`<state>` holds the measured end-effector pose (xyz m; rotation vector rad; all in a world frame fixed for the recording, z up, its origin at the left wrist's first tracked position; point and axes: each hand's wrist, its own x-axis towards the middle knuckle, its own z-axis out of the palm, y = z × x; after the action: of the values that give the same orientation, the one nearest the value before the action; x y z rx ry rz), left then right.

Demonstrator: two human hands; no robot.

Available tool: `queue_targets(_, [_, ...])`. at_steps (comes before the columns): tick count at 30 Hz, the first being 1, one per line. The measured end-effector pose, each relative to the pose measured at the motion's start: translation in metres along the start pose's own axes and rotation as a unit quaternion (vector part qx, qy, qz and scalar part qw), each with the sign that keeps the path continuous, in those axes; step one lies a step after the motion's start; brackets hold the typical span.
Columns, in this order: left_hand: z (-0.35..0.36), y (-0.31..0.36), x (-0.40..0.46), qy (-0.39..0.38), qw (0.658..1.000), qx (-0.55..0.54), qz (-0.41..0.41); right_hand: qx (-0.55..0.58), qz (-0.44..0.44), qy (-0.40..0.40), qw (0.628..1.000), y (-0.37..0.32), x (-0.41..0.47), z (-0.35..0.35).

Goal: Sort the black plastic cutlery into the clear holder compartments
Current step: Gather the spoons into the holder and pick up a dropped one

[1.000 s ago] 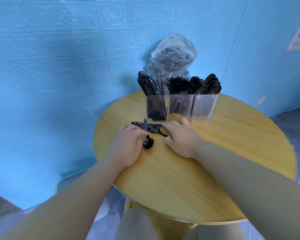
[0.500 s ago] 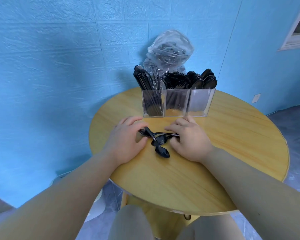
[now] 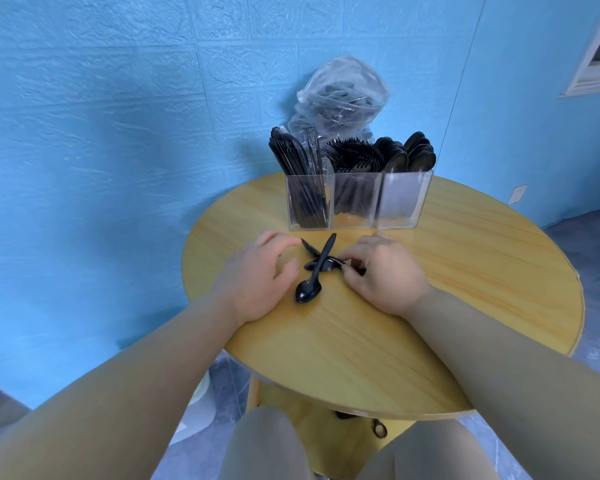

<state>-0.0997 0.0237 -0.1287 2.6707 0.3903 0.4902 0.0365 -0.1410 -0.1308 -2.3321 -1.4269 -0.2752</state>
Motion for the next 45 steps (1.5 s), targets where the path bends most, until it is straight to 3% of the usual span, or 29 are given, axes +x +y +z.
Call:
queue_targets(6, [-0.001, 0.003, -0.001, -0.03, 0.998, 0.059, -0.006, -0.008, 0.014, 0.005, 1.0, 0.0, 0.0, 0.0])
queue_targets(12, [0.002, 0.001, 0.002, -0.013, 0.997, 0.078, -0.023, -0.009, 0.026, 0.001, 1.0, 0.002, 0.001, -0.001])
queue_targets(19, [0.002, 0.0, 0.0, 0.073, 0.993, 0.054, -0.078, -0.047, 0.051, 0.03, 0.997, 0.001, 0.0, 0.002])
queue_targets(25, [0.004, -0.002, 0.001, 0.118, 0.99, 0.029, -0.073, -0.038, -0.003, -0.069, 0.997, -0.004, 0.005, -0.002])
queue_targets(33, [-0.001, -0.002, 0.0, 0.202, 0.973, -0.08, -0.077, -0.091, 0.069, -0.093, 0.989, -0.003, 0.004, -0.024])
queue_targets(41, [-0.027, 0.027, 0.011, 0.216, 0.949, -0.185, -0.134, -0.01, 0.1, -0.045, 0.994, -0.001, 0.0, -0.05])
queue_targets(45, [-0.036, 0.044, 0.022, 0.2, 0.96, -0.171, -0.1, 0.036, 0.096, 0.009, 0.995, 0.0, -0.002, -0.066])
